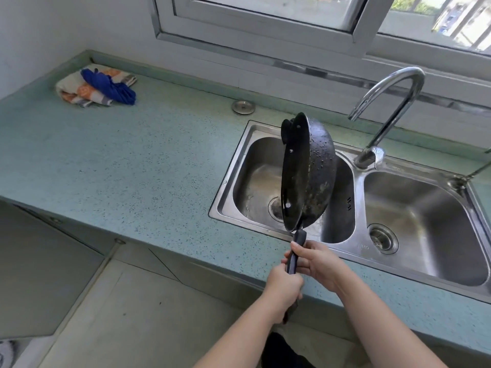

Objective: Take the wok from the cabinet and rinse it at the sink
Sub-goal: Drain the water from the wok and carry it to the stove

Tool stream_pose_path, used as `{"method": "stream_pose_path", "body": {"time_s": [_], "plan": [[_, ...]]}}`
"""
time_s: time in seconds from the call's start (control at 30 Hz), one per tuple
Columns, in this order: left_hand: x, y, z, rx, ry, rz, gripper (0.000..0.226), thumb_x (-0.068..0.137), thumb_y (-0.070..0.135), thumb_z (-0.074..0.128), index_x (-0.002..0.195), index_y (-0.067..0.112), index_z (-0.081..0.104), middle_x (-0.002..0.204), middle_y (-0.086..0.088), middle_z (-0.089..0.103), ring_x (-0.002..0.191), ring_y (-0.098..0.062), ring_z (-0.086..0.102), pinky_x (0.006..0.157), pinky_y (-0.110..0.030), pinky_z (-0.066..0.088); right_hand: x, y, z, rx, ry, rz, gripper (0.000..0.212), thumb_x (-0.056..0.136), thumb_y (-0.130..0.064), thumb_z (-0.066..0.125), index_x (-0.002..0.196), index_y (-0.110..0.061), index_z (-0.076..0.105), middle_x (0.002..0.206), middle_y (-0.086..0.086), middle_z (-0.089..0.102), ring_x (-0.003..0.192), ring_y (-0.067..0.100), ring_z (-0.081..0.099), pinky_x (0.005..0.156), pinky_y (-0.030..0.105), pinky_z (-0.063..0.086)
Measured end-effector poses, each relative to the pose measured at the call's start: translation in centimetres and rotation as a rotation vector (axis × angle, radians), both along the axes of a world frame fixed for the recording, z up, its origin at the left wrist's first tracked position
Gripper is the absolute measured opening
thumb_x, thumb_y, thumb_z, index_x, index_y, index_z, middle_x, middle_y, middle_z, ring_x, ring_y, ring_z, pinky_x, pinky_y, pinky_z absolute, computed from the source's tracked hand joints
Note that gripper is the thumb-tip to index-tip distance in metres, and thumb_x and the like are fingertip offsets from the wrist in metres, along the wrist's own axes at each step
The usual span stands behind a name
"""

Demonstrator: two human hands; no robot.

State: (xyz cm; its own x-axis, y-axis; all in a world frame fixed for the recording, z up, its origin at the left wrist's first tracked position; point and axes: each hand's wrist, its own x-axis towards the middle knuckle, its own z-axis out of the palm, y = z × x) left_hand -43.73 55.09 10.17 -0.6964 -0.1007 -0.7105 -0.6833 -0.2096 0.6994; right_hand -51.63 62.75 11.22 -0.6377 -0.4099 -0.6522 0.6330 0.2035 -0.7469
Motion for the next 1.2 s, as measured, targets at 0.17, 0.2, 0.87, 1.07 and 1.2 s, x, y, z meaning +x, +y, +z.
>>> {"method": "stream_pose_path", "body": {"time_s": [0.17, 0.2, 0.87, 1.07, 1.2], "plan": [[0.1, 0.5, -0.4, 0.120, -0.018, 0.089, 0.023, 0.080, 0.001, 0.043, 0.090, 0.019, 0.053, 0.051, -0.001, 0.040, 0.035, -0.009, 0.039, 0.044, -0.021, 0.033, -0.1, 0.2, 0.1, 0.034, 0.009, 0.029, 0.010, 0.091, -0.012, 0.054, 0.092, -0.003, 0.049, 0.084, 0.013, 0.065, 0.068, 0.020, 0.071, 0.059, 0.025, 0.058], [0.1, 0.6, -0.5, 0.137, -0.015, 0.095, 0.024, 0.081, 0.000, 0.042, 0.093, 0.018, 0.053, 0.052, 0.000, 0.040, 0.036, -0.008, 0.039, 0.044, -0.021, 0.033, -0.1, 0.3, 0.2, 0.042, 0.013, 0.037, 0.011, 0.091, -0.013, 0.054, 0.093, -0.003, 0.050, 0.084, 0.013, 0.065, 0.069, 0.020, 0.070, 0.060, 0.025, 0.058], [0.3, 0.3, -1.3, 0.236, -0.035, 0.143, 0.024, 0.080, -0.005, 0.036, 0.081, 0.016, 0.050, 0.055, -0.002, 0.034, 0.034, -0.008, 0.033, 0.039, -0.016, 0.027, 0.2, -0.4, -0.5, 0.090, 0.015, 0.037, 0.013, 0.090, -0.016, 0.057, 0.092, -0.005, 0.051, 0.085, 0.011, 0.066, 0.070, 0.020, 0.070, 0.064, 0.027, 0.059], [0.2, 0.5, -1.1, 0.219, -0.020, 0.140, 0.025, 0.080, -0.004, 0.036, 0.084, 0.016, 0.051, 0.053, -0.002, 0.035, 0.035, -0.009, 0.034, 0.038, -0.016, 0.028, 0.1, -0.1, -0.8, 0.069, -0.005, 0.024, 0.016, 0.090, -0.017, 0.057, 0.096, -0.003, 0.050, 0.084, 0.010, 0.066, 0.067, 0.017, 0.071, 0.062, 0.025, 0.059], [0.2, 0.5, -1.1, 0.230, -0.027, 0.144, 0.023, 0.081, -0.004, 0.036, 0.081, 0.015, 0.050, 0.053, -0.001, 0.035, 0.035, -0.008, 0.034, 0.039, -0.016, 0.027, 0.2, -0.1, -0.8, 0.052, -0.009, 0.014, 0.016, 0.090, -0.016, 0.056, 0.096, -0.002, 0.050, 0.084, 0.011, 0.066, 0.065, 0.016, 0.071, 0.059, 0.024, 0.059]]}}
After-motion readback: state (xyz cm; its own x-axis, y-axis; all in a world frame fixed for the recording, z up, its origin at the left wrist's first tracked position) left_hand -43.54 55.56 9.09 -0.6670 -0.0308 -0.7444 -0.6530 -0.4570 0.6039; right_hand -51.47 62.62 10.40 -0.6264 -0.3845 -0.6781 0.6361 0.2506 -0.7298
